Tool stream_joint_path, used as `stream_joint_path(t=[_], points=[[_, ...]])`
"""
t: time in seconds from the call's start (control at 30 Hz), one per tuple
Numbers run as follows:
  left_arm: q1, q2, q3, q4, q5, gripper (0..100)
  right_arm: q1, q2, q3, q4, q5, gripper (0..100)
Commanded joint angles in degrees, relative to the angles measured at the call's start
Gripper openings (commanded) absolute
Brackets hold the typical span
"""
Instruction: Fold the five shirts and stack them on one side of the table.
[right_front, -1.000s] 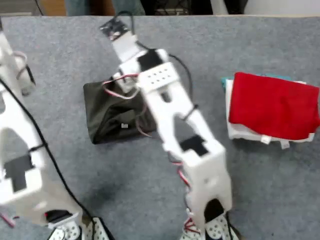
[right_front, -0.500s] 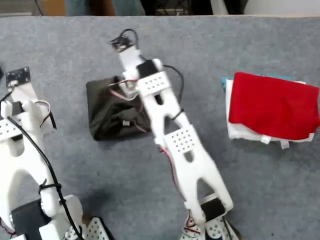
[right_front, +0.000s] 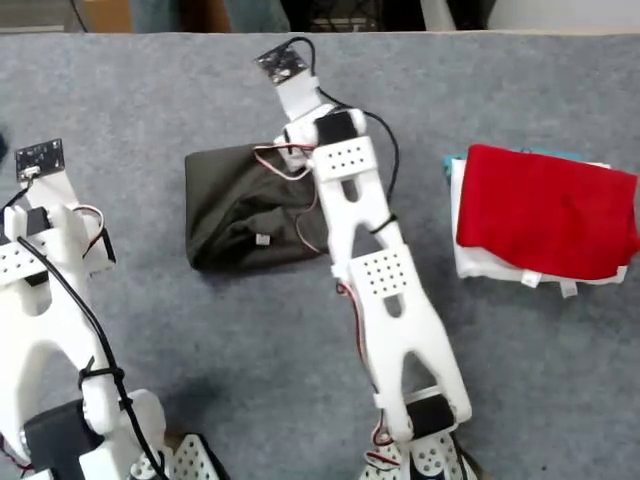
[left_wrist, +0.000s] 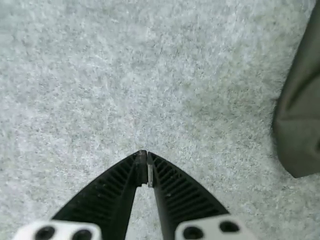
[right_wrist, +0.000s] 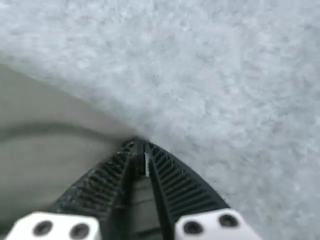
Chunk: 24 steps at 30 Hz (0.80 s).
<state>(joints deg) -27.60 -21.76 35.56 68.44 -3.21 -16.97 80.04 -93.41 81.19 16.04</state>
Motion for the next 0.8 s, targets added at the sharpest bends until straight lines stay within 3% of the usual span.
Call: stream_joint_path(t=[0.0, 0.1, 0.3, 0.53, 0.77], points=[[0.75, -1.76, 0.31, -2.9, -1.14, 3, 1.05, -8.92, -2.51, 3.25, 0.7, 1.5], [1.8, -1.67, 0.04, -7.03, -0.79, 3, 0.44, -13.67, -2.42, 6.33, 0.79, 1.5], [11.74, 1.23, -2.24, -15.82, 6.51, 3, -2.29, -20.0, -2.24, 13.63, 0.7, 1.6], [16.84, 21.63, -11.56, -29.27, 19.96, 3, -4.84, -15.16, 1.19, 19.78, 0.35, 1.5], [17.36, 40.35, -22.64, -30.68, 22.24, 3, -4.48, -12.53, 6.81, 20.04, 0.35, 1.5]])
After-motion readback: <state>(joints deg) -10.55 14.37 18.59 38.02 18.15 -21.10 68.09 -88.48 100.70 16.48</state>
